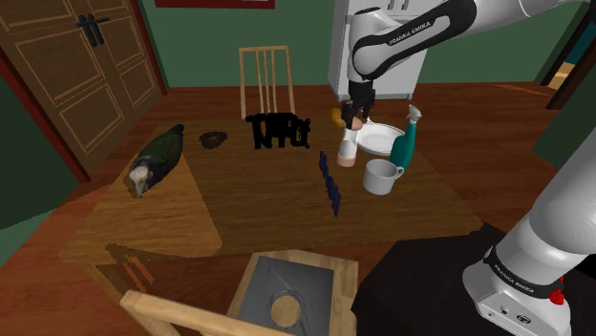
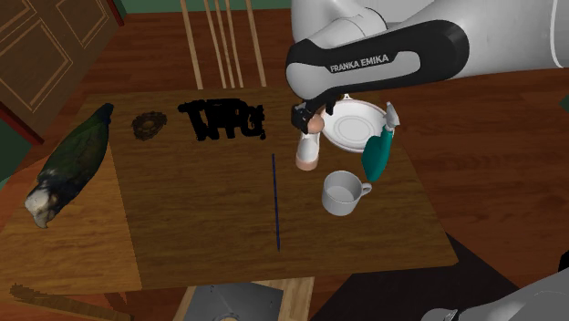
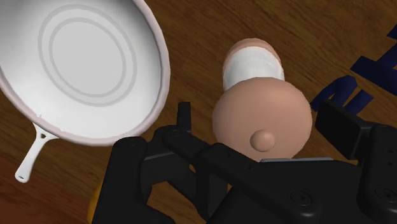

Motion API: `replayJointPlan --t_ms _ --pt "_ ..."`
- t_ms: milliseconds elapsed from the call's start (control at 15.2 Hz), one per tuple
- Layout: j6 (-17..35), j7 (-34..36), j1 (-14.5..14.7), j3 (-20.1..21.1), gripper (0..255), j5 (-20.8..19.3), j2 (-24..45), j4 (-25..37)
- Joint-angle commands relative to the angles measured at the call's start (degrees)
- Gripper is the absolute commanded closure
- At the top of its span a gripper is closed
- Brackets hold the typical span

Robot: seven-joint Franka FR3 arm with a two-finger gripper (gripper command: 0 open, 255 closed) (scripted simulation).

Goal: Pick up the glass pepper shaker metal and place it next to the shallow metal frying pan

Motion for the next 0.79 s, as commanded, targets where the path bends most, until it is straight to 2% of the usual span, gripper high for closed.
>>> replayJointPlan --t_ms 0,198,726 --pt "-1.8 -0.2 0.1 0.1 0 0.3 -0.7 1.1" --pt "-6.9 -0.6 0.4 0.5 0 0.9 -2.4 4.5" --pt "-6.9 -0.6 0.4 0.5 0 0.9 -2.4 4.5"
